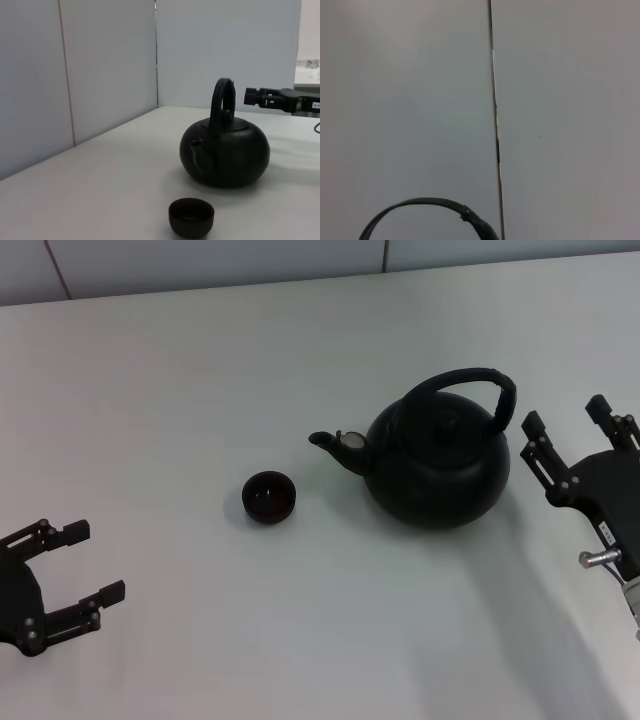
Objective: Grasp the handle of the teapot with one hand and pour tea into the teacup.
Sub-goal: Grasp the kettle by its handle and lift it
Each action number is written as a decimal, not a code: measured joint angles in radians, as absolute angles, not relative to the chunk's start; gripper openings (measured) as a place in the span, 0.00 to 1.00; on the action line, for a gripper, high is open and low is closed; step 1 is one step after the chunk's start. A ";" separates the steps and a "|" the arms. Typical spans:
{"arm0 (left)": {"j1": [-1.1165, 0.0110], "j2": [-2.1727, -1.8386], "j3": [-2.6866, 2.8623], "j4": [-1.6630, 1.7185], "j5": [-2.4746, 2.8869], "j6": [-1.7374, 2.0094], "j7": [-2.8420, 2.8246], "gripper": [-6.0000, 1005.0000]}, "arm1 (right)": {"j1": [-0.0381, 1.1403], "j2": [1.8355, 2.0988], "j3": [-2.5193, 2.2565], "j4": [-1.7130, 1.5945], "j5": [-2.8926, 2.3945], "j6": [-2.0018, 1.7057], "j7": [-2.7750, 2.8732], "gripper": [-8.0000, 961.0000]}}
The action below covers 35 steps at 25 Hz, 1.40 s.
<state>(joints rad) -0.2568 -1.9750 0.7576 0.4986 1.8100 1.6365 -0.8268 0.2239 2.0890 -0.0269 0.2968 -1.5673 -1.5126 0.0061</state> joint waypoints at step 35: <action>-0.256 -1.994 0.702 0.505 1.810 1.637 -0.827 0.77 | 0.338 2.083 -0.063 0.241 -1.579 -1.397 0.033 0.70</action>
<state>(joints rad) -0.2560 -1.9943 0.7018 0.5046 1.8101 1.6370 -0.8268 0.3377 2.0831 -0.0634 0.2407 -1.5785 -1.3973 0.0333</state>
